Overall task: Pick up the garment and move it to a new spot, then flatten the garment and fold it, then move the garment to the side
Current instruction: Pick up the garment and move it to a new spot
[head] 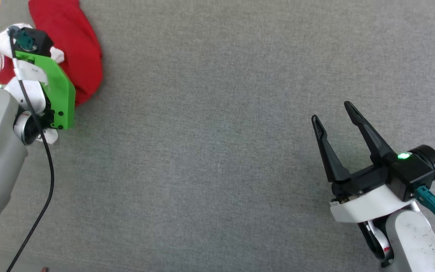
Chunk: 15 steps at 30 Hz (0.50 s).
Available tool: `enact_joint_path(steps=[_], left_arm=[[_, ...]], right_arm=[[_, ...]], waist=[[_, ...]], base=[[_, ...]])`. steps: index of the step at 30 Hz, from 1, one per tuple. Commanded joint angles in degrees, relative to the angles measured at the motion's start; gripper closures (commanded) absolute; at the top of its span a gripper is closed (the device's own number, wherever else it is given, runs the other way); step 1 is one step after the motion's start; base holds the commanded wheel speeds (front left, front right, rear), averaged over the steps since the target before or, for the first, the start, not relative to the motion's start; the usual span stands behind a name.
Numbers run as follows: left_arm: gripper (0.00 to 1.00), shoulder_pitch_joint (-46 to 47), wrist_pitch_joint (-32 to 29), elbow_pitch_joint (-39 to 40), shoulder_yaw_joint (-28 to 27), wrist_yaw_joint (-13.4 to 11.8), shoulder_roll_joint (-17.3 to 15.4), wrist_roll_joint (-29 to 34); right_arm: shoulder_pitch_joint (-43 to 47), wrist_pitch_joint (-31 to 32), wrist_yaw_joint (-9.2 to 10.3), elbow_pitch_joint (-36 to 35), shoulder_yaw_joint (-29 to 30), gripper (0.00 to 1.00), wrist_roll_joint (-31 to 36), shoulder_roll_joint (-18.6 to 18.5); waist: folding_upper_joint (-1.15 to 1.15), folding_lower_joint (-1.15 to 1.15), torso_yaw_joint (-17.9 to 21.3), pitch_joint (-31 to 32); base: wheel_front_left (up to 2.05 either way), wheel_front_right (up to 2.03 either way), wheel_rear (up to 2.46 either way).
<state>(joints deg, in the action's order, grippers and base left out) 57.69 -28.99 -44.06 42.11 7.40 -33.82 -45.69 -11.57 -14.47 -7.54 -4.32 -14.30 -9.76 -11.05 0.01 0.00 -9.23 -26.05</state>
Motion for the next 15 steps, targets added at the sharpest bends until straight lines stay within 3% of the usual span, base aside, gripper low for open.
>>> enact_joint_path(steps=[1, 9, 15], left_arm=[[1.0, 0.81, 2.29, 0.4, 0.42, 0.09, -1.12, 0.49], [1.0, 3.41, 11.5, 6.25, 5.08, 0.09, -3.33, 3.44], [1.0, 3.97, 15.01, 11.21, 9.18, 0.09, -1.46, 5.52]], right_arm=[[1.02, -0.52, 0.05, 0.31, 0.29, 0.0, -0.46, 0.31], [4.14, -0.52, 0.05, 0.5, 2.02, 0.0, -0.78, 1.87], [5.1, -0.52, 0.05, 0.32, 2.9, 0.0, -0.74, 3.12]], waist=[[-0.01, 0.0, -0.74, 3.23], [-0.01, 0.0, -0.48, 9.16], [-0.01, 0.0, 2.45, 12.45]], base=[[0.0, 0.0, 0.0], [0.0, 0.0, 0.0], [0.0, 0.0, 0.0]])
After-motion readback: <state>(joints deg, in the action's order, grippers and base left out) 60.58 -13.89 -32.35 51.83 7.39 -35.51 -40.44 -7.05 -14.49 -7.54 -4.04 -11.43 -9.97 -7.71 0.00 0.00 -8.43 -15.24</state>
